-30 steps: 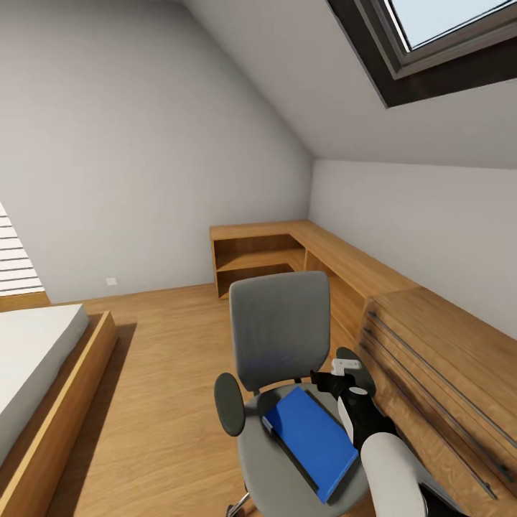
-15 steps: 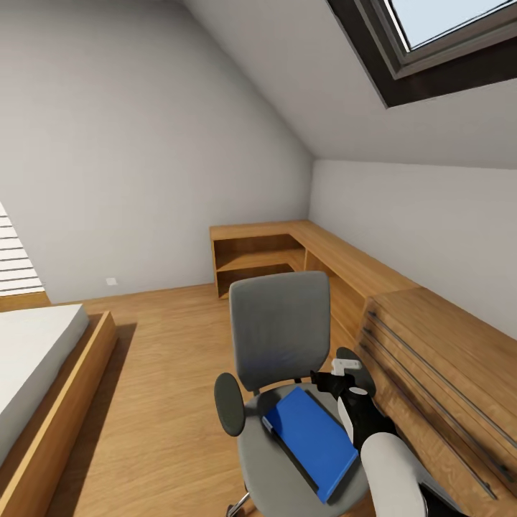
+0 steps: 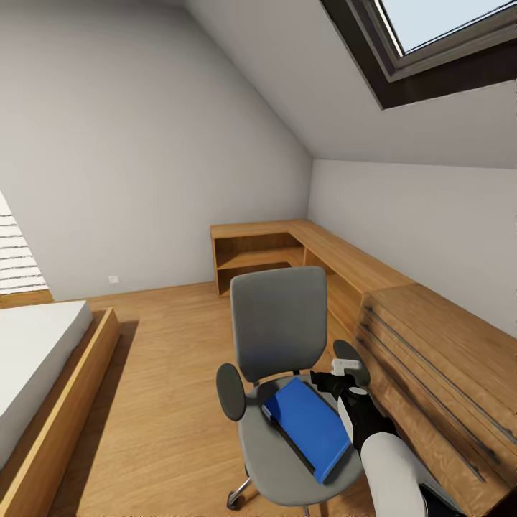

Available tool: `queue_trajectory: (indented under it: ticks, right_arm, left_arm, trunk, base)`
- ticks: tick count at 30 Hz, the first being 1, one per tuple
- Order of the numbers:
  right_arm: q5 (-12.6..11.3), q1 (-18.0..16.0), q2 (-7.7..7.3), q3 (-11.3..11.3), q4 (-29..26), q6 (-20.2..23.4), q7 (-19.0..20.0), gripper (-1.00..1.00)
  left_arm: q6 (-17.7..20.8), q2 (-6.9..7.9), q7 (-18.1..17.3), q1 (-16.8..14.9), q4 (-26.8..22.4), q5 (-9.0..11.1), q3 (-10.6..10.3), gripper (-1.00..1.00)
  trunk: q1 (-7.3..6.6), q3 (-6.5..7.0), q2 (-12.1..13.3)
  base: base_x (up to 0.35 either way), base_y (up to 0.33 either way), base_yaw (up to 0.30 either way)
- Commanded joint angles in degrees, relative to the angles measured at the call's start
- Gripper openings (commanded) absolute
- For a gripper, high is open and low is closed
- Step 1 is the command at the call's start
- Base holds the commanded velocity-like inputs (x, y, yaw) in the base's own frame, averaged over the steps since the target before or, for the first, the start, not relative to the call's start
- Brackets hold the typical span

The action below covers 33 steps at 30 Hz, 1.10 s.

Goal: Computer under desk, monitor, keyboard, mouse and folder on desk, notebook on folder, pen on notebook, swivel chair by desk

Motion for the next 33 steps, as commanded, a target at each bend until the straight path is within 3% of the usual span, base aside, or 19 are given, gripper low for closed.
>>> queue_trajectory:
  ticks: [1,7,11,24,25,33]
  right_arm:
    - [0.51,-0.04,0.09,-0.48,-0.19,0.25,0.48,1.00]
    - [0.51,-0.04,0.09,-0.48,-0.26,0.24,0.45,1.00]
    - [0.65,-0.04,-0.29,-0.53,-0.27,0.26,0.54,1.00]
    - [0.60,-0.04,-0.81,-0.49,-0.34,0.65,0.35,1.00]
    - [0.60,-0.04,-0.83,-0.48,-0.38,0.65,0.34,1.00]
    - [0.54,-0.04,-1.26,-0.48,-0.51,0.49,0.36,1.00]
  left_arm:
    - [-0.05,-0.03,-0.39,0.02,-0.09,0.24,0.26,1.00]
    - [0.02,0.04,-0.25,0.01,-0.09,0.37,0.33,1.00]
    - [1.04,0.37,0.24,0.01,-2.84,0.58,0.46,1.00]
    - [24.25,0.40,0.63,0.01,-25.46,0.61,0.48,1.00]
    - [27.82,0.40,1.03,0.01,-29.42,0.61,0.48,1.00]
    - [42.73,0.19,3.46,0.06,-45.29,0.67,0.48,1.00]
  trunk:
    - [-0.01,-0.05,-0.03]
    - [-0.01,-0.05,-0.03]
    - [0.87,-0.77,-1.64]
    - [3.73,-3.10,-6.85]
    - [3.95,-3.28,-7.25]
    - [5.70,-4.72,-10.46]
  base:
    - [-0.050,0.000,0.000]
    - [-0.021,0.000,0.000]
    - [-0.001,0.000,0.000]
    - [0.000,0.000,0.000]
    - [0.000,0.000,0.000]
    - [0.000,0.000,0.000]
